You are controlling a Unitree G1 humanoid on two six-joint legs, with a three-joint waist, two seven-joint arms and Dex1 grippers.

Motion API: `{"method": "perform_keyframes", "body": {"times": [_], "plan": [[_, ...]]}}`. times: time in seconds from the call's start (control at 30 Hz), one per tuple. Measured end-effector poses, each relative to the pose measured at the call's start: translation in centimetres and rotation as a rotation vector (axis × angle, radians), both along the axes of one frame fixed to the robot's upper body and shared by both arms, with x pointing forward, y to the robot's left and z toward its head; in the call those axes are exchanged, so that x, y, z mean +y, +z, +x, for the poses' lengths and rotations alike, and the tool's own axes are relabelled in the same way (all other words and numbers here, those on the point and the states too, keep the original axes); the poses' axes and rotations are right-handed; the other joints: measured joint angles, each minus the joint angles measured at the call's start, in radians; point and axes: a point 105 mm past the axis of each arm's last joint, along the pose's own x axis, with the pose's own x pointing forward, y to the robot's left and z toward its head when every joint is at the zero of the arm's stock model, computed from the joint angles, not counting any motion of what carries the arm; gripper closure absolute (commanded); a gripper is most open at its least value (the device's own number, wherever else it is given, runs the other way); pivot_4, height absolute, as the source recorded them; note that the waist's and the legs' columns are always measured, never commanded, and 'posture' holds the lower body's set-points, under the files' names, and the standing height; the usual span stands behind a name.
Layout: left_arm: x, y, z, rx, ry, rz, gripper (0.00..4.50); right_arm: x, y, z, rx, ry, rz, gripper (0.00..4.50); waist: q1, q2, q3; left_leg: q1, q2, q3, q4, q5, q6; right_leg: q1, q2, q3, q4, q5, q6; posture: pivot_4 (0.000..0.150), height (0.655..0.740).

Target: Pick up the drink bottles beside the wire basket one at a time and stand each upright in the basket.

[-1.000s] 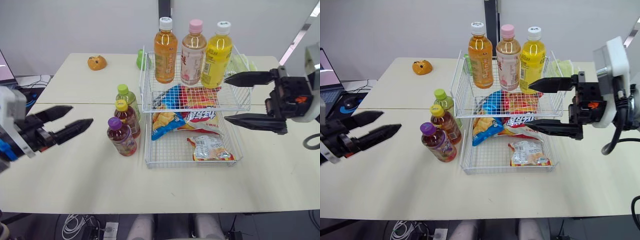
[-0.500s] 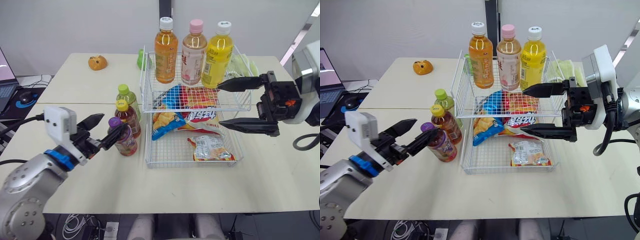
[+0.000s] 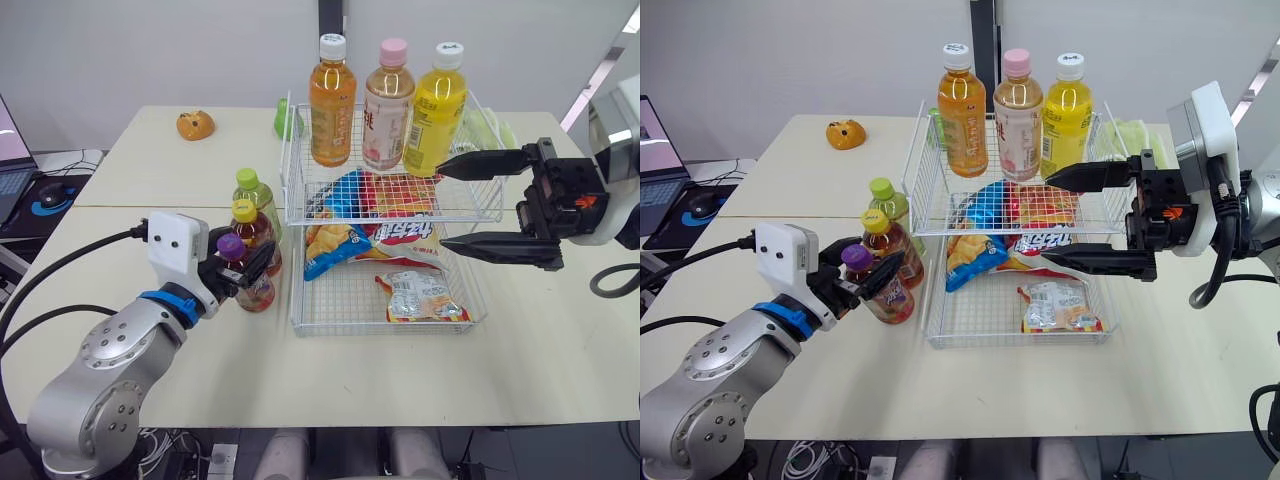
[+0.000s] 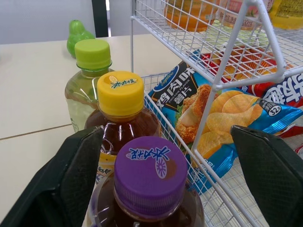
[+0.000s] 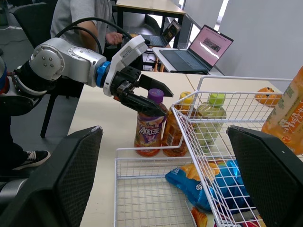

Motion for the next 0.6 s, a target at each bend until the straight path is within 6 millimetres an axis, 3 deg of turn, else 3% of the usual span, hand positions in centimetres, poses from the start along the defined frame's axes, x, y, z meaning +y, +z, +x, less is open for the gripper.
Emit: {"method": "perform_keyframes", "body": {"times": [0.2, 0.5, 0.6], "plan": [[0.8, -0.4, 0.2, -0.014, 0.052, 0.030, 3.11, 0.0, 0.2, 0.1, 0.001, -0.011, 0.000, 0.00, 0.001, 0.000, 0.000, 0.000, 0.000, 0.000, 0.000, 0.000, 0.000, 0.000, 0.000, 0.000, -0.001, 0.000, 0.000, 0.150, 0.7400], [0.8, -0.2, -1.1, -0.019, -0.031, -0.036, 3.12, -0.1, 0.5, 0.4, -0.012, -0.027, 0.000, 0.00, 0.008, 0.000, 0.000, 0.000, 0.000, -0.001, -0.001, 0.000, 0.000, 0.003, 0.000, -0.001, -0.007, 0.000, 0.001, 0.150, 0.7400], [1.2, 1.9, -1.6, -0.050, -0.136, 0.004, 3.12, -0.7, 1.0, 0.7, -0.017, -0.055, -0.012, 0.00, 0.012, 0.001, 0.000, 0.000, 0.001, -0.002, -0.001, 0.000, 0.000, 0.003, 0.000, -0.003, -0.006, 0.000, 0.000, 0.150, 0.7400]]}}
